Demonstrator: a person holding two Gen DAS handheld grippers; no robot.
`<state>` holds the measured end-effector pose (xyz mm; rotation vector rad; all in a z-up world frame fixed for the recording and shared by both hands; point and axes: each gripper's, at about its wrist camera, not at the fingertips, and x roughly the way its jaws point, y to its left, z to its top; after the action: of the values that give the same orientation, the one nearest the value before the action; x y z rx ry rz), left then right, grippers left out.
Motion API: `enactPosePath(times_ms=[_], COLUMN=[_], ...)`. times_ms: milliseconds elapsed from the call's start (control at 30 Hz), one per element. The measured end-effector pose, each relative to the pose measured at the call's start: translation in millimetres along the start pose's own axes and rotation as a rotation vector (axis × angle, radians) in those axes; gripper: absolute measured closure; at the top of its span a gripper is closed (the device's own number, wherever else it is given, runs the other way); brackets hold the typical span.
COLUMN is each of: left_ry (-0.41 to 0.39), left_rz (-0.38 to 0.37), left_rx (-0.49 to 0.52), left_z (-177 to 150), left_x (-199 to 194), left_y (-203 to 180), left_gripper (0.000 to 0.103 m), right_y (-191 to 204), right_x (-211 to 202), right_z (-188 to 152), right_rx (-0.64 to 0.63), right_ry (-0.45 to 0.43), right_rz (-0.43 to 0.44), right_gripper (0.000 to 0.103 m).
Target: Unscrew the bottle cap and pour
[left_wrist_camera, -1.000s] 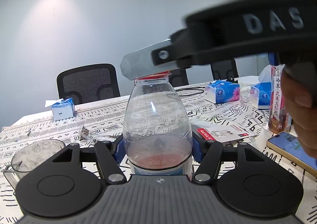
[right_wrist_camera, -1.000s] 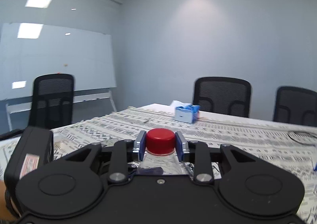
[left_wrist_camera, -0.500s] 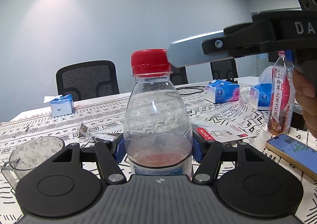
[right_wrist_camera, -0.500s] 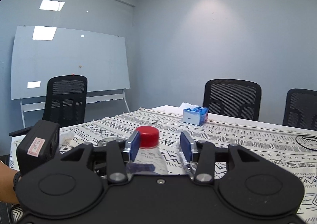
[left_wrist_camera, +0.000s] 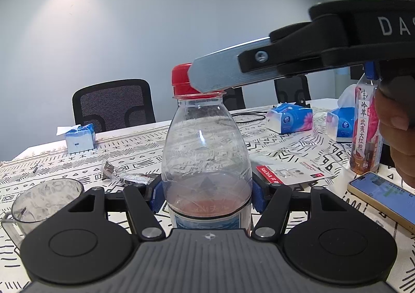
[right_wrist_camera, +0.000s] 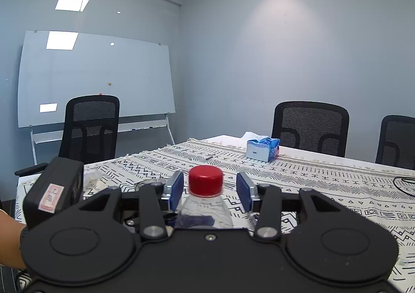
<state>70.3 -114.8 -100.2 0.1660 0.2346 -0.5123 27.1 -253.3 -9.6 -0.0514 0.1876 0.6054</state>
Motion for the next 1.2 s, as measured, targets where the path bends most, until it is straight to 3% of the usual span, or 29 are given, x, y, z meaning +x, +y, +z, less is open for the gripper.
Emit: enactPosePath(times_ms=[367,800,1200], left_ry=[0.006,0.009,0.012], left_rz=[0.003,0.001,0.004], left_rx=[-0.001,0.000,0.005], left_z=[-0.7,-0.3,0.4], left_x=[0.8,1.5,0.1], left_y=[0.2,-0.1,-1.2], left_gripper=[0.043,0.043,0.043], right_y=[-12.9,-50.5,-22.2], right_x=[-6.7,-3.4,18.4], right_z=[-3.3,-7.5,-2.4], right_rx=[0.055,0.317,0.206], right_ry=[-0.008,-0.018,-0.005], right_rz=[0.001,0.141,0.134], right_gripper=[0.053,0.053,0.052])
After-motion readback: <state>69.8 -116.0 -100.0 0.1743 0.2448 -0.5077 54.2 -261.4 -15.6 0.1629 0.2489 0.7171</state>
